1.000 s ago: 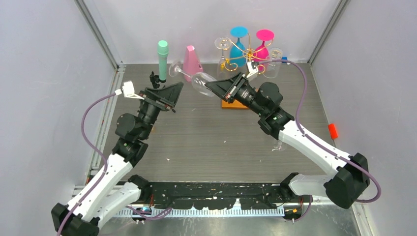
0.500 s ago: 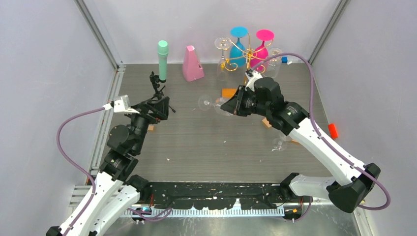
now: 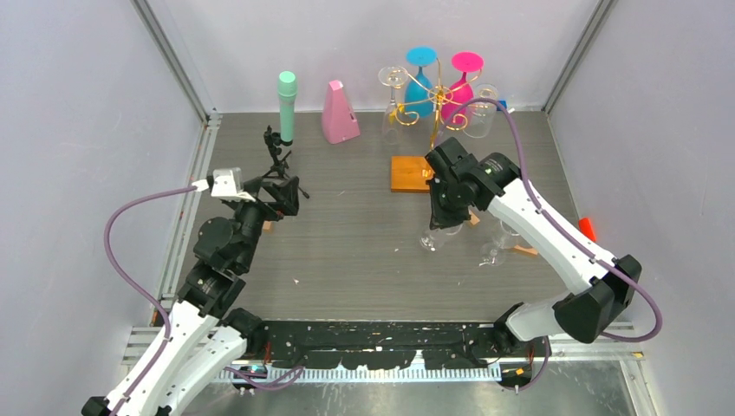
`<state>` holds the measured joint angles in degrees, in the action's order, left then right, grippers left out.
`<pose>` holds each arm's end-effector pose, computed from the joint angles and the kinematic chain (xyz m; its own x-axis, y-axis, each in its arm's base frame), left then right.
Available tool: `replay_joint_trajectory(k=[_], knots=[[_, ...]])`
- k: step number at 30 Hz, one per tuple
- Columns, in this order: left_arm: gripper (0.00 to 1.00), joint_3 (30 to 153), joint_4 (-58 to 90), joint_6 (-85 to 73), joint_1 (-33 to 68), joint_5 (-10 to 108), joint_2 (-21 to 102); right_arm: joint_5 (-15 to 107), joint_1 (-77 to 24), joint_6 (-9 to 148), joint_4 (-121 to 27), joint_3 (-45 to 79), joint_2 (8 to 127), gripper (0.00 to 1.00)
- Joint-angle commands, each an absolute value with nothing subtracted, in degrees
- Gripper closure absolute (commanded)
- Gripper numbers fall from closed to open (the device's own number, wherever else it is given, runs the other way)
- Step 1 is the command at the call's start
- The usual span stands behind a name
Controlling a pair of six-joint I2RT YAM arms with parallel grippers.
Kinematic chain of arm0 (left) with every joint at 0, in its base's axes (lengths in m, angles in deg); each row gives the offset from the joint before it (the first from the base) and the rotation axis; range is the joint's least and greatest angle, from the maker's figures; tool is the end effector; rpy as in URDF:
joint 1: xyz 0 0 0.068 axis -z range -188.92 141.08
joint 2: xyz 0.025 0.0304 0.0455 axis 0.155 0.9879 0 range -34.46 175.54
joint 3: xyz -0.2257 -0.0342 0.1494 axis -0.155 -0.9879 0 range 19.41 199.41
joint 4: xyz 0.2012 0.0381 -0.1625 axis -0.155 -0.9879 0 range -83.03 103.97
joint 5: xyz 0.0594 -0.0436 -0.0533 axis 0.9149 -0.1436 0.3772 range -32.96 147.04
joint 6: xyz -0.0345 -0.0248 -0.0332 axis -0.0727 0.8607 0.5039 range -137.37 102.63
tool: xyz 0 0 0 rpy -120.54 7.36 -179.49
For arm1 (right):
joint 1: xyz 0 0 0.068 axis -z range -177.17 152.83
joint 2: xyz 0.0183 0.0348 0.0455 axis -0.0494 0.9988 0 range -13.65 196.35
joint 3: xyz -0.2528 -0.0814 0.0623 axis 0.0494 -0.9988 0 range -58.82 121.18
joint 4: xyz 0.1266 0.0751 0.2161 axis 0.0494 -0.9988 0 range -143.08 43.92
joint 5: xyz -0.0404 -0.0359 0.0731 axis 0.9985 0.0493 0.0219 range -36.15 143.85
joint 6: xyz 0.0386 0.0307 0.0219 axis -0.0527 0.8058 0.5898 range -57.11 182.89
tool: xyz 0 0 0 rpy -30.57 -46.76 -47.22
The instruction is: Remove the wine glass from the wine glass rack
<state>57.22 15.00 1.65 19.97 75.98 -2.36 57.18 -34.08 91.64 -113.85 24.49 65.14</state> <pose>0.1291 -0.0580 0.3505 0.0404 -0.3742 -0.9265 0.1986 0.9117 -0.3596 0.2072 0.1529 0.3538 -0.9043 -0.0787 -0.4196 -0.1639 0.9716 0.1710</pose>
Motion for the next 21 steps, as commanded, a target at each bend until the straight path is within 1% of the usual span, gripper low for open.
replay_joint_trajectory(k=[1, 13, 21], knots=[[0.08, 57.0, 17.5, -0.6, 20.1, 74.5, -1.2, 58.7, -33.3, 90.9, -120.8, 26.5, 65.7, 1.00], [0.07, 56.4, 18.6, -2.2, 20.1, 72.8, -0.4, 60.9, -32.3, 89.4, -125.1, 26.8, 68.5, 1.00], [0.07, 56.1, 18.4, -2.2, 20.1, 73.2, -0.2, 62.1, -32.3, 89.1, -124.1, 25.0, 69.0, 1.00]])
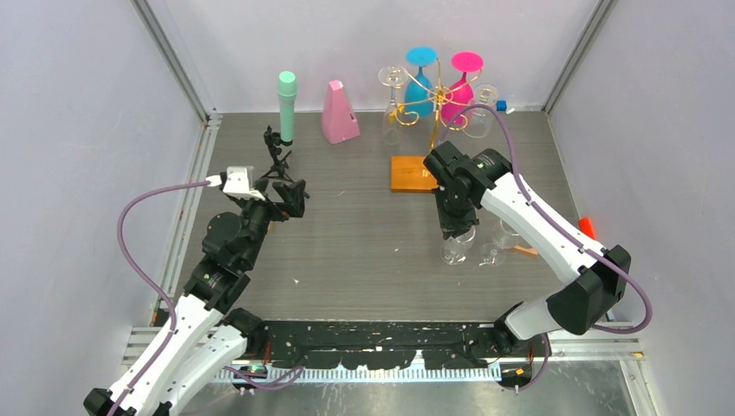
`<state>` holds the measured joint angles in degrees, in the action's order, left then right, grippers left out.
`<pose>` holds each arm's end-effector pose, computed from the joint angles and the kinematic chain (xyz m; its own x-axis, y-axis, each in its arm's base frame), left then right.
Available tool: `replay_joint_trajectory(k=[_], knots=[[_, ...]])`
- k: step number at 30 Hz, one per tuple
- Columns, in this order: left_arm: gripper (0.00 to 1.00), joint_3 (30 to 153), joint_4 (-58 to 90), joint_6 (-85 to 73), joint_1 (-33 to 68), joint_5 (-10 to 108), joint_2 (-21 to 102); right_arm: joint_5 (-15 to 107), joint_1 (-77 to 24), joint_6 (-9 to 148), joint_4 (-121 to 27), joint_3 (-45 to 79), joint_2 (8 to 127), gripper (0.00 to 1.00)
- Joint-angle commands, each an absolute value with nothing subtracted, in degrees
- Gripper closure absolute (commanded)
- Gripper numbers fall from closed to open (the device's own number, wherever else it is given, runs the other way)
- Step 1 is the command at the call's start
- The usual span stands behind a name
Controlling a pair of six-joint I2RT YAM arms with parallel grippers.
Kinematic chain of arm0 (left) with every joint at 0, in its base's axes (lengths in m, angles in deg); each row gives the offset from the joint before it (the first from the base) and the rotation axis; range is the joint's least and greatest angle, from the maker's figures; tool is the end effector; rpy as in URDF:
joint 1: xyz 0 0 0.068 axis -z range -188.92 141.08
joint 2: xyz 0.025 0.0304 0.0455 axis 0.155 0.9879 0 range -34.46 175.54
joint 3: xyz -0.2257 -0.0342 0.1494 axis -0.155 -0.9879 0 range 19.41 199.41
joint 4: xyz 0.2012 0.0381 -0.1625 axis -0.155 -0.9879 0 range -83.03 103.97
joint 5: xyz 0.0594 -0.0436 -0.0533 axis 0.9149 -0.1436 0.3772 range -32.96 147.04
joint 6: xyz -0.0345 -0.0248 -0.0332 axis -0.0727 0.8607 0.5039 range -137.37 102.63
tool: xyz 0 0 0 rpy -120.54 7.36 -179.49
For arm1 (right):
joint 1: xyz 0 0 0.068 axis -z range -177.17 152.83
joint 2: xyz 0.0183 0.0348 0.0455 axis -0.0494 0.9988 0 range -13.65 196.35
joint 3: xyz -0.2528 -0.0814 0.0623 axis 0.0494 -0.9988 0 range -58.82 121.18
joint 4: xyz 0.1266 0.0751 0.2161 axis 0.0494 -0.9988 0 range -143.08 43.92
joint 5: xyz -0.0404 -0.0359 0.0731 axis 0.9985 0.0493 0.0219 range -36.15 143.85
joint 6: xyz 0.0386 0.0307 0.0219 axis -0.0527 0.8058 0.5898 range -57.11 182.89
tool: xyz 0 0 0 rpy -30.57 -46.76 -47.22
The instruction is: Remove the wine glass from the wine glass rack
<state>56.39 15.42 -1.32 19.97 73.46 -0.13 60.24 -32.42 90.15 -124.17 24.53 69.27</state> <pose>0.1378 -0.0645 0.3413 0.0004 -0.3030 -0.9530 0.2253 0.9285 -0.2951 0.2109 0.1441 0.3305 -0.9630 -0.1232 -0.2398 -0.1272 0.9919 0.0012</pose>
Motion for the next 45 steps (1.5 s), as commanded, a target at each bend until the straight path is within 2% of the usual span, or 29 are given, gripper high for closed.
replay_joint_trajectory(k=[1, 14, 18, 22, 26, 31, 37, 45], knots=[[0.07, 56.1, 18.3, -2.2, 20.1, 73.2, -0.2, 62.1, -32.2, 89.1, -123.9, 24.7, 69.0, 1.00], [0.07, 55.9, 17.8, -2.1, 20.1, 73.4, -0.6, 61.0, -31.1, 89.2, -121.0, 20.8, 68.5, 0.98], [0.07, 56.0, 17.5, -2.0, 20.1, 73.4, -0.7, 61.1, -30.6, 89.1, -120.4, 20.3, 68.3, 0.88], [0.07, 56.3, 16.9, -1.8, 20.1, 73.5, -1.0, 61.9, -30.2, 89.3, -119.8, 20.1, 67.5, 0.73], [0.07, 56.5, 16.3, -1.6, 20.1, 73.6, -1.6, 62.7, -30.0, 89.4, -119.7, 21.1, 66.1, 0.63], [0.07, 58.2, 12.5, -0.7, 20.1, 73.3, -2.3, 63.5, -29.9, 89.6, -119.7, 22.8, 63.2, 0.57], [0.07, 64.2, 0.3, 1.2, 20.1, 72.8, -1.2, 64.8, -29.6, 88.7, -116.7, 24.2, 57.1, 0.45], [0.06, 69.5, -8.5, 3.7, 20.1, 67.0, 0.1, 64.3, -29.5, 90.7, -105.2, 28.0, 52.2, 0.40]])
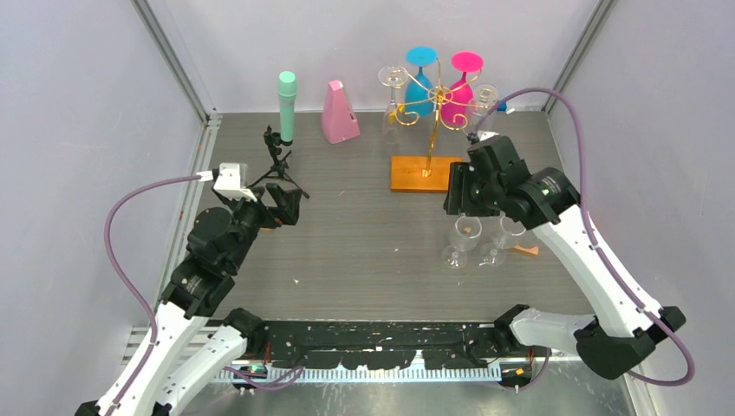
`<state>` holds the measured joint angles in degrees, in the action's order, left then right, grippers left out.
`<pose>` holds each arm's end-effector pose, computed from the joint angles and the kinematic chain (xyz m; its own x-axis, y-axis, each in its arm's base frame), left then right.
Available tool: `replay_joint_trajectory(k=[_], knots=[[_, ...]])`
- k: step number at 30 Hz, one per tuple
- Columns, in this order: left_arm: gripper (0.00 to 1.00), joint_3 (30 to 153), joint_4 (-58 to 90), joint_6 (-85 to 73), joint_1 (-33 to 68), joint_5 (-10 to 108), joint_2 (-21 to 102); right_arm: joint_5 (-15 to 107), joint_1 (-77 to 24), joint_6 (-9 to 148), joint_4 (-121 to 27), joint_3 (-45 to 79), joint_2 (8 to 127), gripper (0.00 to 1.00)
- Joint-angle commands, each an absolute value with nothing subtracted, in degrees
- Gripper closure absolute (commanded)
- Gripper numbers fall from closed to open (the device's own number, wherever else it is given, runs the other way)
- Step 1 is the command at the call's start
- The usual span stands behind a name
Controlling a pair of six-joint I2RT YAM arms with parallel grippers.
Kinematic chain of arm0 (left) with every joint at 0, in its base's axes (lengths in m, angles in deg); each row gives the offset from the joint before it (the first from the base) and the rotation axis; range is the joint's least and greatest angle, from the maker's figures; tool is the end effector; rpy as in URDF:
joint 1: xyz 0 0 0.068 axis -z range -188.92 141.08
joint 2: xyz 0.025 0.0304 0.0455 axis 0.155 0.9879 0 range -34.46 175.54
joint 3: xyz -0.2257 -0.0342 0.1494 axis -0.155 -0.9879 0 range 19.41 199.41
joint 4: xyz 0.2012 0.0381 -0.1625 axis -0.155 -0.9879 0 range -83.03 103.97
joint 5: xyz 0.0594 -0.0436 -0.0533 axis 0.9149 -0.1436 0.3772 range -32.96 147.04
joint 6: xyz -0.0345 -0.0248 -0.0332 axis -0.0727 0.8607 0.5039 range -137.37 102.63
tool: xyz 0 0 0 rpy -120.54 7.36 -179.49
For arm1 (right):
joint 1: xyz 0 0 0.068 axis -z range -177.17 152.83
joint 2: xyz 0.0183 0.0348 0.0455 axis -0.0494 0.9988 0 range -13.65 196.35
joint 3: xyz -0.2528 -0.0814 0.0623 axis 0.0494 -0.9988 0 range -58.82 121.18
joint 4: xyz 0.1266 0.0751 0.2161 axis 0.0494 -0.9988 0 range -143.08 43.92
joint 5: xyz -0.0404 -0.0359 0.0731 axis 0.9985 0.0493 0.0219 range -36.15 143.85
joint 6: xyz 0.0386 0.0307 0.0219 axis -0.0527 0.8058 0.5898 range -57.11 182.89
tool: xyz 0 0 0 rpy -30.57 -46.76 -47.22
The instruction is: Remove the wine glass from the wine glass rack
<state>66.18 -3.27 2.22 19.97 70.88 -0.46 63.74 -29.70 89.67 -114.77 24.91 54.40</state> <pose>0.1224 -0.0577 0.3653 -0.1514 -0.2882 -0.9455 0.2222 0.9222 -0.3166 0.1775 0.1059 0.3952 -0.8006 0.0158 -0.5990 -0.0917 0.9846 0.1486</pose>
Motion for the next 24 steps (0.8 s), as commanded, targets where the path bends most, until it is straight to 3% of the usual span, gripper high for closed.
replay_joint_trajectory(k=[1, 7, 11, 13, 24], knots=[[0.06, 70.1, -9.5, 3.7, 20.1, 66.4, 0.4, 64.1, -29.5, 91.7, -103.9, 28.3, 51.5, 0.40], [0.06, 71.5, -12.4, 4.3, 20.1, 64.1, 1.0, 65.9, -29.5, 96.8, -92.5, 31.3, 49.4, 0.35], [0.06, 70.3, -11.6, 4.7, 20.1, 63.2, 0.1, 68.4, -27.5, 95.0, -92.7, 38.9, 52.8, 0.20], [0.07, 69.6, -11.0, 4.4, 20.1, 63.1, -0.6, 67.7, -24.7, 93.5, -94.0, 43.5, 56.3, 0.18], [0.06, 68.3, -7.8, 1.9, 20.1, 62.2, 0.7, 56.3, -3.9, 96.4, -89.5, 50.9, 66.8, 0.17]])
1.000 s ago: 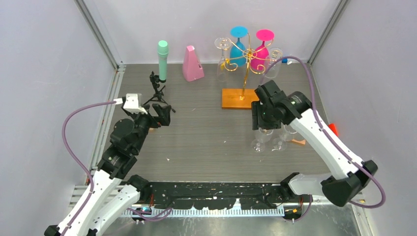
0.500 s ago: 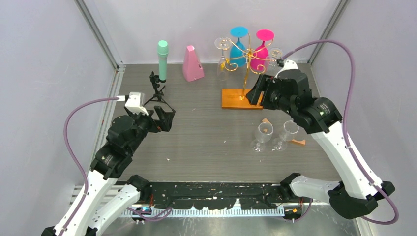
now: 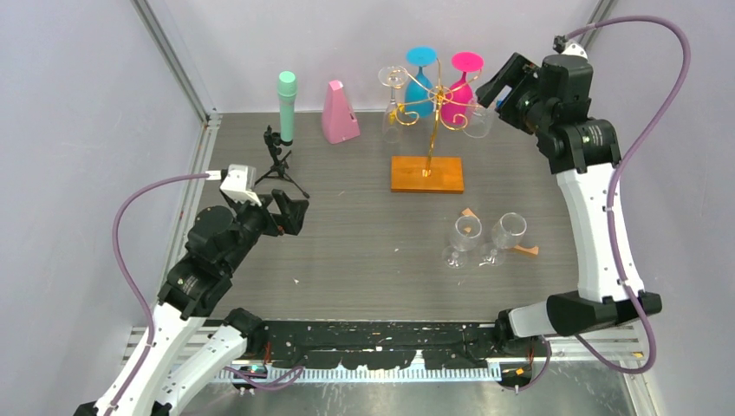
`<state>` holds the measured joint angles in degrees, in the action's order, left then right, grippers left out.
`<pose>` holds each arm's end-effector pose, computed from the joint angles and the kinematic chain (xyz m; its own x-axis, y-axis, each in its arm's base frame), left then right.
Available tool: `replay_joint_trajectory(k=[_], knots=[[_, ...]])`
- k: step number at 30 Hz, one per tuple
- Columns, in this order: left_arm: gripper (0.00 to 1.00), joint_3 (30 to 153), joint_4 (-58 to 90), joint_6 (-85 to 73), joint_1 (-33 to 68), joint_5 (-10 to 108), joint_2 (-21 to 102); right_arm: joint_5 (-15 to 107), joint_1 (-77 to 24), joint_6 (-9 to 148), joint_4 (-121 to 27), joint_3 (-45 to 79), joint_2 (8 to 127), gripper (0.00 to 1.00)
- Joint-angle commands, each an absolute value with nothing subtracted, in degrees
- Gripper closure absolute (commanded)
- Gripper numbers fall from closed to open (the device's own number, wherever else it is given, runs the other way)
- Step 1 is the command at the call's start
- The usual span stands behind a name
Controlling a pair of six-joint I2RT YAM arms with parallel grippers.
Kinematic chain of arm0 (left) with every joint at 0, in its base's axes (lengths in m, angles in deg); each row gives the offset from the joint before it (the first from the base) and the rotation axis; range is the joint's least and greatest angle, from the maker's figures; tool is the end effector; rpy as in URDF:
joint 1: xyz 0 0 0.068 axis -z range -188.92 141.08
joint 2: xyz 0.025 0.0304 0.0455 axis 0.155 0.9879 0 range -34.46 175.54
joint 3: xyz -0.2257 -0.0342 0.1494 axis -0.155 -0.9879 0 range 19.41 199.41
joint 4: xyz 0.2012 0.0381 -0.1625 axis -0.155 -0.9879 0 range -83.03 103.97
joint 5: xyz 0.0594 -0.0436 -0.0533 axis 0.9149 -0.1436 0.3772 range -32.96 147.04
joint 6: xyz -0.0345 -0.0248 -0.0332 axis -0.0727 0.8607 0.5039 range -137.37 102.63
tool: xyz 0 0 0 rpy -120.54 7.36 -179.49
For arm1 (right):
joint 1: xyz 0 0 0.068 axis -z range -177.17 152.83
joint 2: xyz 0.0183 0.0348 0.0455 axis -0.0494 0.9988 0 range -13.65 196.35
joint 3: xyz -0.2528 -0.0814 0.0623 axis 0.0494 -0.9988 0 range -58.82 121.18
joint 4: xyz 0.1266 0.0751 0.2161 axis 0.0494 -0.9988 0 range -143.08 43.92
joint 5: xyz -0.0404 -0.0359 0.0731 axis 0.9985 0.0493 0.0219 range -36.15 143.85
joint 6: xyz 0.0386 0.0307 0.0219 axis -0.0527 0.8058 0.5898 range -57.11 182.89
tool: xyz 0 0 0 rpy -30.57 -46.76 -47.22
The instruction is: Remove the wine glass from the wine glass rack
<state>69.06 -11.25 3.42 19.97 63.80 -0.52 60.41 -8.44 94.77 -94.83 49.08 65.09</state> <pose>0.1145 -0.0583 0.3669 -0.2693 -0.2539 -0.9290 0.3021 0.8937 -0.3318 0.2521 0.0460 0.5075 -0.3260 0.4700 -0.8203 0.0985 0.8798 0.4650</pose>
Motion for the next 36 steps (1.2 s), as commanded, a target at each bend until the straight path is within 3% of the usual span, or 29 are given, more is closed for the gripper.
replay_joint_trajectory(k=[1, 8, 16, 31, 36], knots=[[0.06, 68.1, -7.6, 1.9, 20.1, 62.1, 1.1, 53.9, -2.9, 97.6, -88.5, 50.2, 67.7, 0.17], [0.06, 66.1, -5.2, 2.4, 20.1, 60.5, 1.9, 42.2, 9.2, 105.5, -78.8, 49.3, 75.1, 0.19], [0.05, 65.4, -2.7, 1.0, 20.1, 61.1, 3.4, 23.8, 14.2, 108.1, -76.8, 51.4, 83.7, 0.32], [0.05, 64.6, -3.5, -0.3, 20.1, 61.5, 5.2, 17.9, 14.2, 113.4, -68.0, 43.5, 81.4, 0.34], [0.04, 64.7, -5.0, -1.5, 20.1, 63.3, 5.0, 18.0, 14.2, 113.3, -69.0, 42.2, 80.5, 0.49]])
